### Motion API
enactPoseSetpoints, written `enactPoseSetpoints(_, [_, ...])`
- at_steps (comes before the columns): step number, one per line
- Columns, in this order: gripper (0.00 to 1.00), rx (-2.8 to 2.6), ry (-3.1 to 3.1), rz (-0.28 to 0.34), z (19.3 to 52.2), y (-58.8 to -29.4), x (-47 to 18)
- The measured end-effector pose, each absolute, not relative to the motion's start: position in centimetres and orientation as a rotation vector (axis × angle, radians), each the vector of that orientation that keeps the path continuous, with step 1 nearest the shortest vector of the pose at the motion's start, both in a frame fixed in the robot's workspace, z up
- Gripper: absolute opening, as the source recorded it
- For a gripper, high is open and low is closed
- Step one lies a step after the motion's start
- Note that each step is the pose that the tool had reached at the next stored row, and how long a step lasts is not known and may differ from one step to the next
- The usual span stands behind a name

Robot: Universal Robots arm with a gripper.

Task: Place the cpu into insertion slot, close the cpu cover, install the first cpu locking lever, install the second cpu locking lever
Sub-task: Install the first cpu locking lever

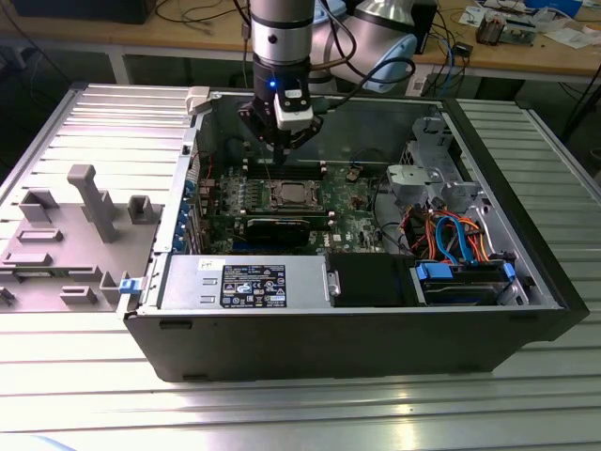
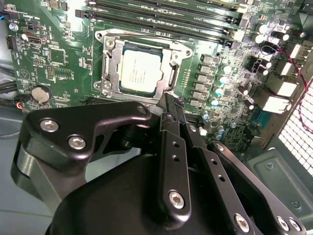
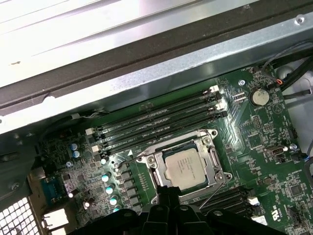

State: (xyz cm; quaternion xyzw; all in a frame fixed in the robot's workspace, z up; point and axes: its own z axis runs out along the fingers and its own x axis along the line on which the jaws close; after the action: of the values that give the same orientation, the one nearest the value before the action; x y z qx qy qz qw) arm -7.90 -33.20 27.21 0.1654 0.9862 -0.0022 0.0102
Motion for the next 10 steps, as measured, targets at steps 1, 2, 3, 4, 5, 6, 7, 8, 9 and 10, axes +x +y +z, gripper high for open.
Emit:
enactPoseSetpoints(1, [0.11, 0.516, 3.078, -0.007, 27.20, -33.20, -7.98])
enactPoseSetpoints(2, [0.11, 0.516, 3.078, -0.007, 27.21, -33.20, -8.09])
enactPoseSetpoints(3, [0.11, 0.516, 3.078, -0.007, 27.20, -33.20, -8.13])
enactPoseSetpoints(4, [0.11, 0.516, 3.078, -0.007, 27.21, -33.20, -8.15])
enactPoseSetpoints(5, [0.11, 0.516, 3.078, -0.007, 27.21, -33.20, -8.15])
enactPoseSetpoints(6, [0.11, 0.516, 3.078, -0.007, 27.21, -33.20, -8.16])
enactPoseSetpoints(7, [0.11, 0.516, 3.078, -0.007, 27.21, -33.20, -8.16])
enactPoseSetpoints(8, [0.11, 0.516, 3.078, -0.007, 27.21, -33.20, -8.16])
enactPoseSetpoints(9, [0.11, 0.516, 3.078, -0.007, 27.21, -33.20, -8.16])
enactPoseSetpoints(10, [0.11, 0.516, 3.078, -0.007, 27.21, -33.20, -8.17])
